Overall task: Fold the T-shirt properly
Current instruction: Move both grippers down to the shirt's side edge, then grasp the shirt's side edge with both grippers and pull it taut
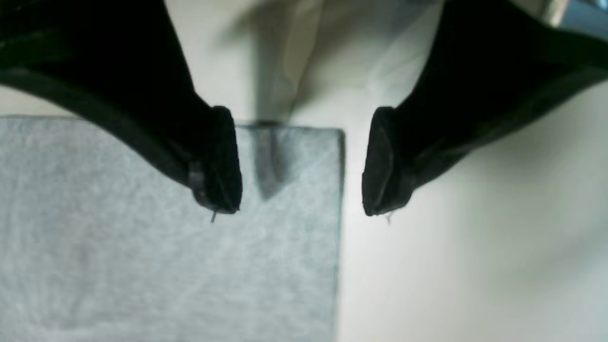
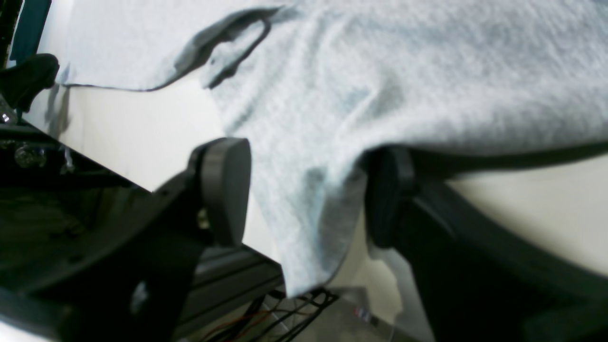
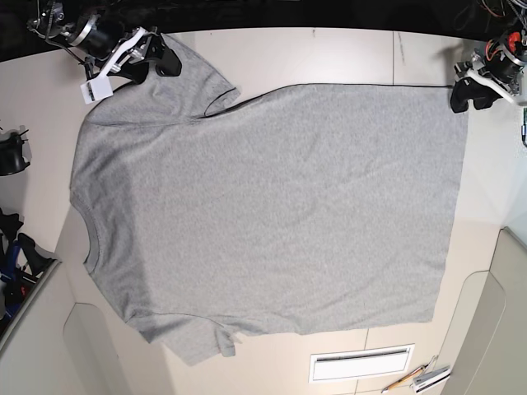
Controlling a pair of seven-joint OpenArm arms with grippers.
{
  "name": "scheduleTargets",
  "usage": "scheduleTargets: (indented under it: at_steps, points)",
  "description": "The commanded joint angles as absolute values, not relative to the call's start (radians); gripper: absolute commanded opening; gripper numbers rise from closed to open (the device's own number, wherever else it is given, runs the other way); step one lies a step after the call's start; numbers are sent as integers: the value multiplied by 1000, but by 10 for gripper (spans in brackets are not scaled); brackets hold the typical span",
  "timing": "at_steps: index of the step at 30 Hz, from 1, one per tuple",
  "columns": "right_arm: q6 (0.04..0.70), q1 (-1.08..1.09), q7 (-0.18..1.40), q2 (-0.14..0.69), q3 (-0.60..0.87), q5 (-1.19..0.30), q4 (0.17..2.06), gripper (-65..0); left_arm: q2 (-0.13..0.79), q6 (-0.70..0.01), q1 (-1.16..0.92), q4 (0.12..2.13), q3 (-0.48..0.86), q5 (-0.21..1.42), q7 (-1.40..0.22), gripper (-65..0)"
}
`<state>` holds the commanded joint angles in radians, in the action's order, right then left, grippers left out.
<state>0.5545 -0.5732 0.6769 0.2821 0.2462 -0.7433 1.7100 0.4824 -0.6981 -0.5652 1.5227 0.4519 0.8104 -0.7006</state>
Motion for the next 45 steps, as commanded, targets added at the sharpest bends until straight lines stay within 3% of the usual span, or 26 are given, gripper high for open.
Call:
scheduleTargets:
  at_steps: [2,3,6,7,17,29,38,45]
  points:
    - [559,-570,673,279,246,-740,1710,-280,482,-698,-565,1523,419,808,-700,-269]
    - [562,-571,660,279,246,-740,1710,-313,482,-698,-565,1523,409,799,-700,-346]
    - [565,-566,647,279,246,-740,1710,-562,482,-698,-565,1523,405,756,-678,-614]
    - [564,-562,648,279,246,-740,1710,-637,482,-698,-565,1523,405,737,-665,-650]
    - [564,-561,714,232,276,-786,1770,-650,501,-698,-565,1570,412,707,-639,-650]
    - [565,-602,820,232,492,-981,1912,-650,502,-698,-579,1785,579,715,-688,-650]
    - [573,-533,815,232,519,-957,1973,-650,535,-698,-562,1797,604,743,-673,-650]
    - [573,-395,807,233,516,-902,1900,-650,535,-698,-458,1717,573,743,-654,-650]
